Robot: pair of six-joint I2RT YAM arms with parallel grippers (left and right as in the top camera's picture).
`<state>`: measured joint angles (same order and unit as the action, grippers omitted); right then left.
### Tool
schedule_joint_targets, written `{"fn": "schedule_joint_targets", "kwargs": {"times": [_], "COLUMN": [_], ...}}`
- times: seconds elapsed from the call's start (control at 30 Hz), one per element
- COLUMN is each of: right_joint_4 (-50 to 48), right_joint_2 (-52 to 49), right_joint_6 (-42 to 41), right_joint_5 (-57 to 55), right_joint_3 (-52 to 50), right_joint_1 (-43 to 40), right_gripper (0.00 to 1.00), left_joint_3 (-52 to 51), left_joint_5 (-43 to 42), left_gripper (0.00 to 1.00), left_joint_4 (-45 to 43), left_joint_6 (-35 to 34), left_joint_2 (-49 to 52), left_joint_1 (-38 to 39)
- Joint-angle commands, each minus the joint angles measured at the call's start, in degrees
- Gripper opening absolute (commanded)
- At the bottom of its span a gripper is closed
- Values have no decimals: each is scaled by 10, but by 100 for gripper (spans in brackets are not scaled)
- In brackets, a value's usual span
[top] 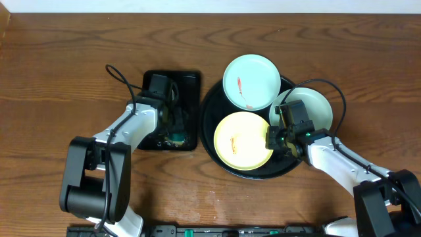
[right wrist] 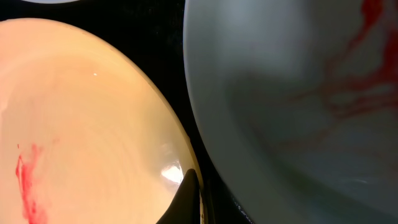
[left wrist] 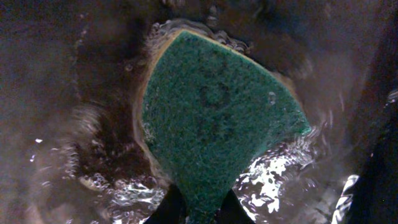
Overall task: Clean dirty plates on tray and stack at the side
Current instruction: 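Grasp the green sponge with the left gripper and lift it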
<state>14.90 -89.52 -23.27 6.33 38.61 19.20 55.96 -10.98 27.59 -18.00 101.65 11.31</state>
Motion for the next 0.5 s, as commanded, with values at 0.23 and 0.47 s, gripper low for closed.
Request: {"fn": "schedule_joint_targets", "kwargs": {"times": [0.23, 0.47], "right_joint_4": [10, 10], "right_joint_2": [-22, -22], "right_joint_6": [-1, -1], "right_joint_5": [-58, -58], "right_joint_3": [-8, -8], "right_joint_1": [-11, -11], "right_gripper": [1, 1], "left_joint_3": [111, 109], "left_joint_5": [-7, -55], "left_gripper": [7, 7], "left_joint_4": [173, 148], "left_joint_6": [3, -68], "left_joint_2": [-98, -143], "left_joint_1": [21, 123]}}
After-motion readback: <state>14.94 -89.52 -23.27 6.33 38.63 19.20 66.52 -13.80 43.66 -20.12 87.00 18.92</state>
